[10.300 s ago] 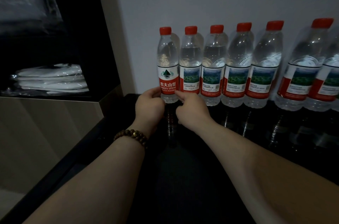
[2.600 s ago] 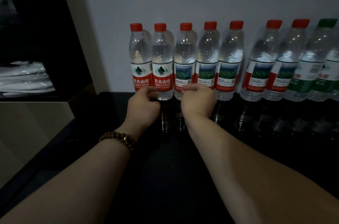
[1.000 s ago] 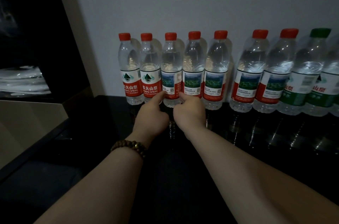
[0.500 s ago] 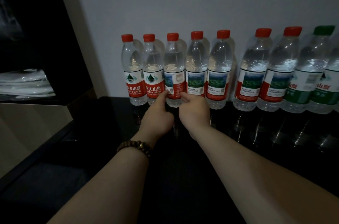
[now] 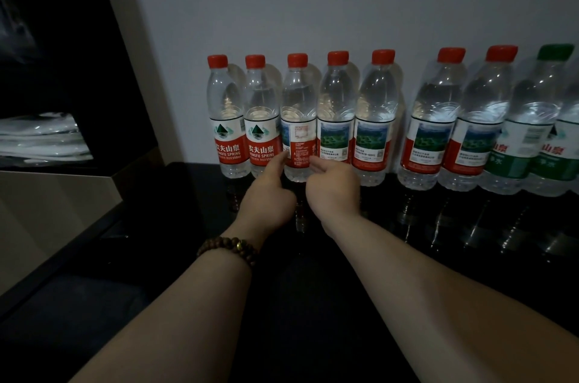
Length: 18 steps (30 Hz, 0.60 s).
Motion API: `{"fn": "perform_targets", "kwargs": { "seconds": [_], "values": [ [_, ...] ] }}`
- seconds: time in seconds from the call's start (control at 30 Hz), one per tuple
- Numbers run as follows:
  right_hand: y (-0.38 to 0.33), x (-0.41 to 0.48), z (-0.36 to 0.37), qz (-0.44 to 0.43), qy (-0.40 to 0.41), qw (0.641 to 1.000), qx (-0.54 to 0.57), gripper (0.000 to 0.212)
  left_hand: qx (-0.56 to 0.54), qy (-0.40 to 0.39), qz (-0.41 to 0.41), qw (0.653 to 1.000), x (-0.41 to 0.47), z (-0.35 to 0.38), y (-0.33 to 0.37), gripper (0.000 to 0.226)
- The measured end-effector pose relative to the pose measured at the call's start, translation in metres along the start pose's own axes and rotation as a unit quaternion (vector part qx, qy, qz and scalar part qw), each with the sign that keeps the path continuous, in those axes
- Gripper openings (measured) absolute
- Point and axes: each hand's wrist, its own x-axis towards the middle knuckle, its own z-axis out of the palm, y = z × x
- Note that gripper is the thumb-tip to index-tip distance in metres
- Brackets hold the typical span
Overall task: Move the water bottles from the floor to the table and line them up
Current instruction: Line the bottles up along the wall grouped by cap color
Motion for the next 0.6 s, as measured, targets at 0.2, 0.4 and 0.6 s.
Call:
{"fn": "perform_targets", "kwargs": {
  "seconds": [0.2, 0.4, 0.6],
  "values": [
    [0.0008, -0.0004, 0.0003, -0.009, -0.001, 1.000, -0.003, 0.061, -0.034, 0.040, 0.026, 0.998, -0.0032, 0.0005, -0.0009, 0.089],
    [0.0006, 0.0001, -0.0002, -0.005, 0.000, 1.000, 0.000, 0.057, -0.005, 0.001, 0.014, 1.000, -0.0017, -0.0007, 0.0008, 0.094],
    [-0.0011, -0.0015, 0.0005, -0.015, 0.013, 1.000, 0.012, 0.059, 0.030, -0.012, 0.006, 0.999, -0.0017, -0.0009, 0.0028, 0.100]
  ]
}}
